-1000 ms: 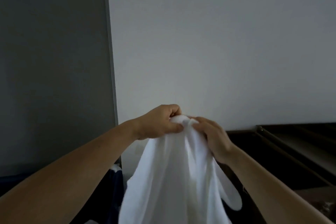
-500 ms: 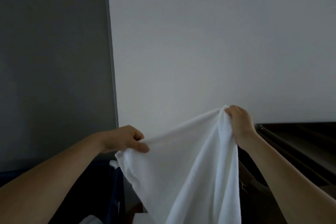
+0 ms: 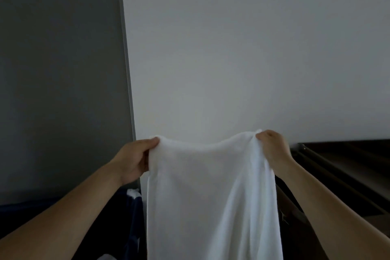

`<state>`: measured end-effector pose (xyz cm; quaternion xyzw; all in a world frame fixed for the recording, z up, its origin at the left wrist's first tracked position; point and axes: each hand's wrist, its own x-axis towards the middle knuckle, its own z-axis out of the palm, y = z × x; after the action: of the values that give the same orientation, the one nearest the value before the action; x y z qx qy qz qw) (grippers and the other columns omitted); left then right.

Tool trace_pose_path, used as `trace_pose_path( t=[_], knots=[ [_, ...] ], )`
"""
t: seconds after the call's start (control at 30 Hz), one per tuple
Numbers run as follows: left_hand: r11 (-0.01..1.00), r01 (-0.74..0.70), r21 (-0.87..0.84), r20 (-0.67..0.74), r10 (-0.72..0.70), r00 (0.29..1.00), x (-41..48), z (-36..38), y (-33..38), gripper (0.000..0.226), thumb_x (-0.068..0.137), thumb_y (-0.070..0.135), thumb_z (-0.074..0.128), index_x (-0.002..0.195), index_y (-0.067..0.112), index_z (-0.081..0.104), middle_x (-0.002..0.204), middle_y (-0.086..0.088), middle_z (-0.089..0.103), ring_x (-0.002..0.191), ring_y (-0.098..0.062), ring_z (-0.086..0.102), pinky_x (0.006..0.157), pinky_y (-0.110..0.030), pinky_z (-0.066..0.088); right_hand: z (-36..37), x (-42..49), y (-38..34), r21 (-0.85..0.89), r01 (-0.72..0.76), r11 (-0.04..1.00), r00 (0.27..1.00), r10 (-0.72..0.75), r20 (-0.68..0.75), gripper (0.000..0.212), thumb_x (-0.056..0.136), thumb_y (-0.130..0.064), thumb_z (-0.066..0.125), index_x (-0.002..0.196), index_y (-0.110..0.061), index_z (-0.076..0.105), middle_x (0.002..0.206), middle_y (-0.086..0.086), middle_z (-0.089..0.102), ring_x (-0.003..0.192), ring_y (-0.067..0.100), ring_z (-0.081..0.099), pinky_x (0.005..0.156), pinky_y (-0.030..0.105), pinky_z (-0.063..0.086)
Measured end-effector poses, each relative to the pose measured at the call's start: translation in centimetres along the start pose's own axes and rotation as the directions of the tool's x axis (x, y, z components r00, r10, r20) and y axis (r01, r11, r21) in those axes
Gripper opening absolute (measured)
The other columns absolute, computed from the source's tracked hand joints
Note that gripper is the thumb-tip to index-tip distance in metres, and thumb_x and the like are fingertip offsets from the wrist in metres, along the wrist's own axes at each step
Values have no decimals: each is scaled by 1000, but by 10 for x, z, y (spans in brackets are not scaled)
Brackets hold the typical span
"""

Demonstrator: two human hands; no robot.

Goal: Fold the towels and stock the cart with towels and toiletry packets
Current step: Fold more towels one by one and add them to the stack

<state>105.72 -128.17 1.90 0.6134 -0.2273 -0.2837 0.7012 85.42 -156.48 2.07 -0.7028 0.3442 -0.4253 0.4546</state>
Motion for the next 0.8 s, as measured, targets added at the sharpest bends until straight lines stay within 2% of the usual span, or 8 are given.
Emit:
trace_pose_path(
  t=[0.1, 0.17, 0.23, 0.33, 0.47, 0.57, 0.7, 0.8],
  knots=[
    [988, -79, 130, -43, 85, 995, -1, 47, 15, 22, 95, 18, 63, 98, -2, 70, 91, -17, 70, 75, -28, 68, 64, -40, 57, 20, -18, -11, -142, 291, 946, 957, -287, 45, 44, 89, -12, 63, 54, -17, 36, 63, -3, 41, 55, 14, 38, 51, 26, 25],
    [967, -121, 224, -44, 134, 990, -5, 78, 18, 24, 98, 15, 59, 94, -7, 68, 89, -19, 69, 74, -30, 69, 66, -45, 60, 35, -38, -18, -200, 426, 882, 905, -416, 95, 42, 93, -18, 64, 56, -19, 45, 75, 1, 49, 61, 6, 45, 60, 24, 28],
    [945, -149, 290, -30, 164, 986, -9, 102, 14, 32, 100, 14, 55, 97, -17, 63, 94, -27, 67, 82, -38, 68, 74, -53, 59, 47, -56, -23, -256, 512, 820, 859, -486, 163, 30, 94, -27, 64, 66, -18, 60, 72, -3, 59, 62, 11, 52, 64, 30, 35],
    [939, -130, 319, 33, 126, 991, -15, 118, 1, 38, 102, 14, 50, 101, -23, 58, 99, -34, 67, 91, -45, 68, 78, -56, 57, 55, -71, -26, -300, 537, 788, 843, -503, 190, 40, 97, -31, 59, 60, -17, 57, 54, -6, 55, 55, 13, 51, 58, 32, 37],
    [963, -92, 253, 61, 79, 995, -20, 122, -11, 33, 103, 13, 48, 98, -14, 67, 99, -29, 71, 91, -42, 70, 78, -53, 60, 59, -77, -23, -374, 545, 751, 837, -513, 190, 44, 99, -28, 57, 56, -18, 51, 53, -6, 48, 52, 11, 44, 54, 27, 29],
    [961, -123, 246, 71, 109, 992, -21, 122, -12, 32, 100, 12, 50, 92, -11, 70, 93, -30, 70, 86, -43, 70, 75, -49, 61, 64, -82, -21, -434, 591, 680, 804, -543, 245, 39, 101, -28, 52, 69, -10, 64, 64, 0, 57, 62, 17, 50, 60, 30, 34],
    [938, -168, 304, 85, 148, 985, -22, 115, -14, 31, 93, 9, 47, 89, -18, 62, 78, -25, 62, 73, -31, 58, 81, -60, 54, 65, -87, -21, -369, 643, 671, 765, -539, 353, 33, 103, -26, 46, 85, -8, 68, 73, 3, 54, 69, 25, 54, 67, 37, 46],
    [936, -189, 297, 134, 155, 979, -18, 103, -18, 38, 98, 17, 45, 86, -16, 60, 78, -20, 60, 75, -29, 56, 73, -50, 52, 64, -92, -21, -318, 671, 670, 722, -494, 484, 36, 105, -26, 36, 114, -8, 66, 90, 5, 57, 82, 27, 58, 80, 42, 49]
  ],
)
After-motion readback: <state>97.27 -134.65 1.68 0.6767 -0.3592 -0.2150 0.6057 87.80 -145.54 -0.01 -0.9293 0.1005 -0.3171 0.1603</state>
